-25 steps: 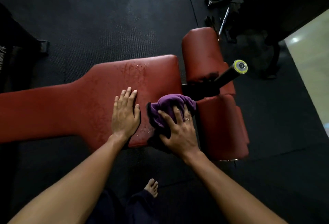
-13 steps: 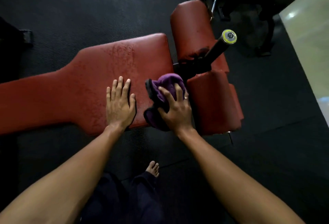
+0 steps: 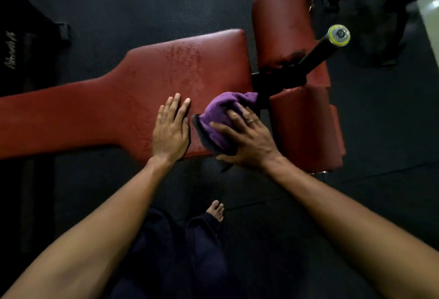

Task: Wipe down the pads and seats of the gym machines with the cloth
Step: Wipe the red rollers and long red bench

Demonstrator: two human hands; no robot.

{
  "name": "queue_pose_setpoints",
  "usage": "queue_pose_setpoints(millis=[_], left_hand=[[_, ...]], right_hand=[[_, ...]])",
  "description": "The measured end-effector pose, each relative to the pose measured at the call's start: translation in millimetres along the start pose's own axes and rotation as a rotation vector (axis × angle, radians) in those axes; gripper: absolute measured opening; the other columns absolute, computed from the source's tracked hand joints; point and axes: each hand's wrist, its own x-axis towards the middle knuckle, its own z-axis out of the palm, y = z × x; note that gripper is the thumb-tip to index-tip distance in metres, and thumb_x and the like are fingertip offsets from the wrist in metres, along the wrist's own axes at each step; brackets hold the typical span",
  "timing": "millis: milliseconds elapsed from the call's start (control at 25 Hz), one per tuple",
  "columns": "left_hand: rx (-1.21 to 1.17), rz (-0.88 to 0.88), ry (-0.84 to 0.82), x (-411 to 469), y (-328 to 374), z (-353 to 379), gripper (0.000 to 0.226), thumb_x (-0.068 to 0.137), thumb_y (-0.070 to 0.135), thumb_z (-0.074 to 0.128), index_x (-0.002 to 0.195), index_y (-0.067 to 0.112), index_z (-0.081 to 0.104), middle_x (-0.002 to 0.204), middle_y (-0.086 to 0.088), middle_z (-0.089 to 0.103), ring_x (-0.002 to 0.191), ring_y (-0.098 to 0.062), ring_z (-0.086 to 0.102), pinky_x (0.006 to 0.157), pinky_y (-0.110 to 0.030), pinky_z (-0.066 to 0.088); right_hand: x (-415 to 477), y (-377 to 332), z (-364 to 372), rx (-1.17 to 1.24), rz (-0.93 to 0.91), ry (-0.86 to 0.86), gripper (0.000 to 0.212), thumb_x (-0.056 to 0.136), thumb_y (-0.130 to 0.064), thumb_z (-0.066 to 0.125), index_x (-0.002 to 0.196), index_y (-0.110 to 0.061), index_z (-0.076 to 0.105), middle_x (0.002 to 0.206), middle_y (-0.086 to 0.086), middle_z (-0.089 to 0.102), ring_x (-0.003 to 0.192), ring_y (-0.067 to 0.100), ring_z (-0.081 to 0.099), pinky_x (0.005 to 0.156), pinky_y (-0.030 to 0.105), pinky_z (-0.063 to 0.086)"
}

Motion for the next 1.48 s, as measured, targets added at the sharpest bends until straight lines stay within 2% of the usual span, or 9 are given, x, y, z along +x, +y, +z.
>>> queue_pose_setpoints(millis=[160,240,400,560,720,960,1120,1320,1480], left_hand=[[0.066,-0.003,0.004,-24,-21,-7,0.052,0.105,0.032,0.032,0.156,0.022,0.033,0.165,-0.006,0.023,0.154,-0.021,0.017,0.126,-0.043,0.012],[0.076,-0.02,0.028,-25,-26,-6,0.052,0.104,0.03,0.033,0.156,0.021,0.034,0.165,-0.006,0.024,0.153,-0.021,0.018,0.125,-0.045,0.013],[0.029,0.0,0.043,-24,-29,-4,0.053,0.102,0.023,0.032,0.155,0.017,0.035,0.163,-0.008,0.028,0.152,-0.022,0.022,0.124,-0.047,0.016],[0.037,-0.026,0.053,-23,-26,-5,0.055,0.099,0.021,0.039,0.154,0.019,0.037,0.163,-0.007,0.028,0.152,-0.021,0.022,0.124,-0.048,0.017],[0.05,-0.037,0.047,-23,-27,-5,0.058,0.097,0.021,0.042,0.155,0.02,0.037,0.164,-0.006,0.027,0.153,-0.021,0.022,0.124,-0.048,0.018],[0.056,-0.061,0.053,-22,-26,-1,0.057,0.099,0.024,0.037,0.154,0.01,0.036,0.163,-0.006,0.029,0.152,-0.02,0.023,0.124,-0.047,0.019],[0.059,-0.069,0.017,-23,-24,-2,0.059,0.099,0.025,0.035,0.155,0.008,0.032,0.165,-0.005,0.025,0.154,-0.019,0.018,0.125,-0.045,0.015],[0.037,-0.088,-0.017,-22,-26,-4,0.059,0.1,0.028,0.033,0.157,0.013,0.028,0.165,-0.004,0.023,0.154,-0.017,0.015,0.126,-0.044,0.012],[0.053,-0.118,-0.022,-22,-21,-4,0.058,0.102,0.029,0.029,0.157,0.01,0.028,0.165,-0.006,0.025,0.154,-0.018,0.017,0.126,-0.042,0.011]], right_hand=[[-13,19,-5,-0.021,0.005,-0.092,0.083,0.072,-0.058,0.076,0.148,-0.032,0.052,0.154,0.022,0.042,0.147,0.049,0.029,0.121,0.061,0.021],[8,-4,10,-0.008,-0.092,-0.148,0.089,0.067,-0.045,0.078,0.149,-0.034,0.047,0.155,0.023,0.039,0.147,0.049,0.027,0.123,0.06,0.016],[52,-51,30,0.013,-0.215,-0.272,0.09,0.062,-0.034,0.078,0.147,-0.027,0.05,0.16,0.018,0.034,0.146,0.046,0.031,0.122,0.056,0.023],[24,-9,7,0.016,-0.162,-0.162,0.076,0.077,-0.06,0.074,0.145,-0.03,0.056,0.153,0.016,0.045,0.141,0.039,0.043,0.12,0.047,0.03],[13,-34,10,0.023,0.062,-0.08,0.072,0.086,-0.074,0.058,0.144,-0.031,0.057,0.151,0.018,0.047,0.143,0.044,0.038,0.122,0.055,0.025],[109,-53,52,0.04,0.101,0.011,0.041,0.095,-0.047,0.057,0.129,-0.027,0.069,0.143,0.016,0.057,0.139,0.043,0.046,0.117,0.054,0.033],[118,-39,45,-0.009,0.184,0.066,0.044,0.096,-0.048,0.054,0.135,-0.029,0.065,0.145,0.015,0.056,0.14,0.04,0.045,0.12,0.05,0.03],[34,-95,43,0.038,0.206,0.048,0.058,0.099,-0.046,0.054,0.151,-0.022,0.048,0.16,0.02,0.034,0.149,0.046,0.026,0.123,0.058,0.02],[89,-82,63,-0.008,0.166,0.045,0.047,0.097,-0.037,0.057,0.141,-0.02,0.059,0.152,0.022,0.043,0.144,0.049,0.035,0.12,0.059,0.024]])
